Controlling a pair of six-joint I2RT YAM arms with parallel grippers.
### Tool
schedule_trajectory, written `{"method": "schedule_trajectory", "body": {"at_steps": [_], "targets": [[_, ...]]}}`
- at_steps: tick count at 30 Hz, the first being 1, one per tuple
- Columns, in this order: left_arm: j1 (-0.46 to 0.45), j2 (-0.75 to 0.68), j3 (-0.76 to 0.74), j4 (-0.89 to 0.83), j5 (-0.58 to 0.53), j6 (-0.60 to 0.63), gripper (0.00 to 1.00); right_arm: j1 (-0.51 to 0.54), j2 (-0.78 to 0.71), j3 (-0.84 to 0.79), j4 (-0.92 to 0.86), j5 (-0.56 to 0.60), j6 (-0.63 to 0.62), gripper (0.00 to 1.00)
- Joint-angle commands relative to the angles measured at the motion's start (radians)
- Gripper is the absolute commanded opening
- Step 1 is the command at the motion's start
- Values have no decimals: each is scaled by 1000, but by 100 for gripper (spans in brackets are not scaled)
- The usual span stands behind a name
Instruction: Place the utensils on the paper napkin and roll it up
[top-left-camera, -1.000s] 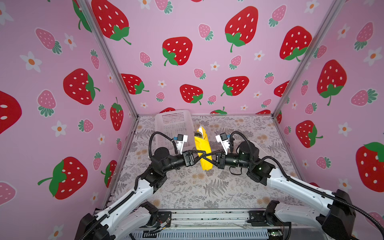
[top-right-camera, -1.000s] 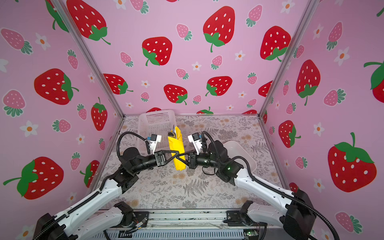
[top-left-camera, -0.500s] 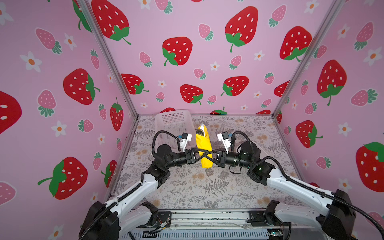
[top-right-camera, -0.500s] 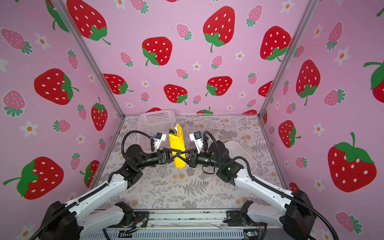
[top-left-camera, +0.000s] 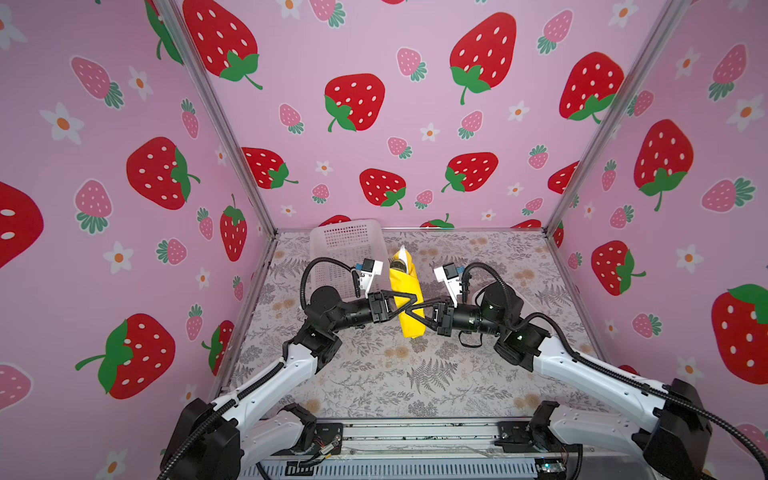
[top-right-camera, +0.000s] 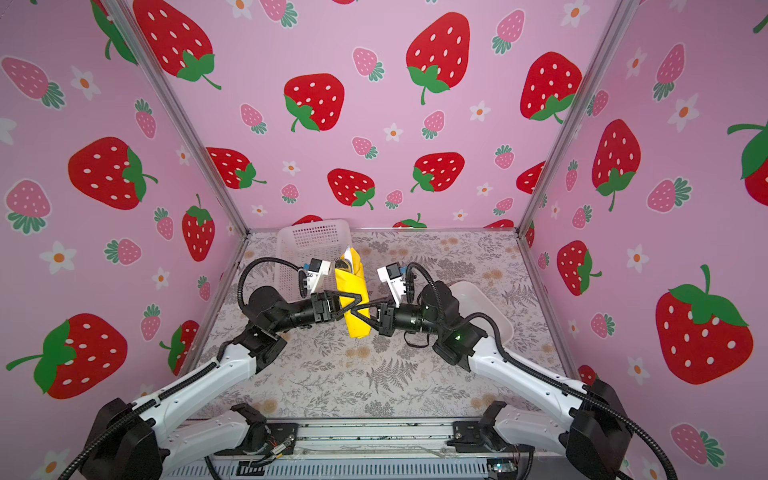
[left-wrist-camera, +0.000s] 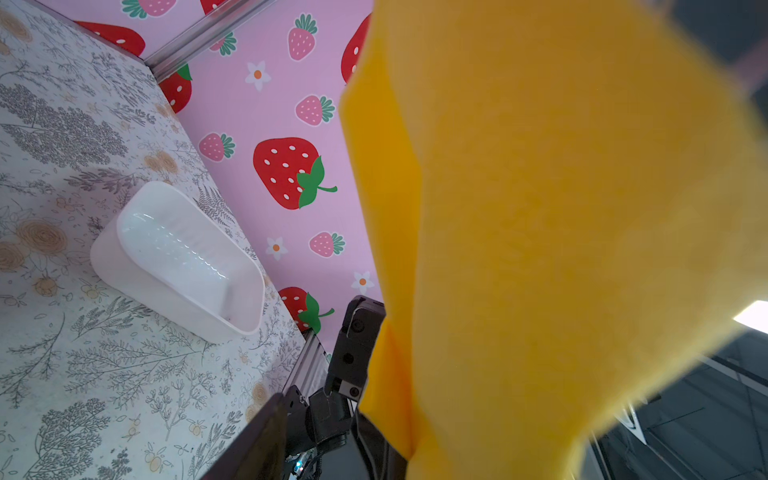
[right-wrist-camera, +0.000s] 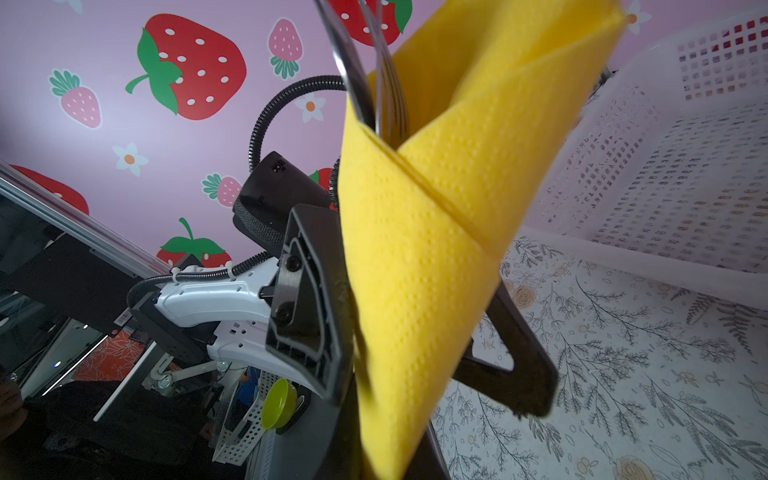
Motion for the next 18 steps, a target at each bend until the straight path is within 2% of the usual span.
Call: {"method": "schedule_trajectory", "body": {"at_steps": [1,9,14,18], "targets": [[5,11,43,105,11,-40,61,-8,-2,4,74,-25,3,11],[5,7,42,127,9,-48,49,-14,1,-3,83,-34,14,11],[4,7,37,134,5,-47,35,-16,2,-17,107,-37,29,12],[4,8,38,142,4,-52,29,-16,2,-27,107,-38,34,12]]}}
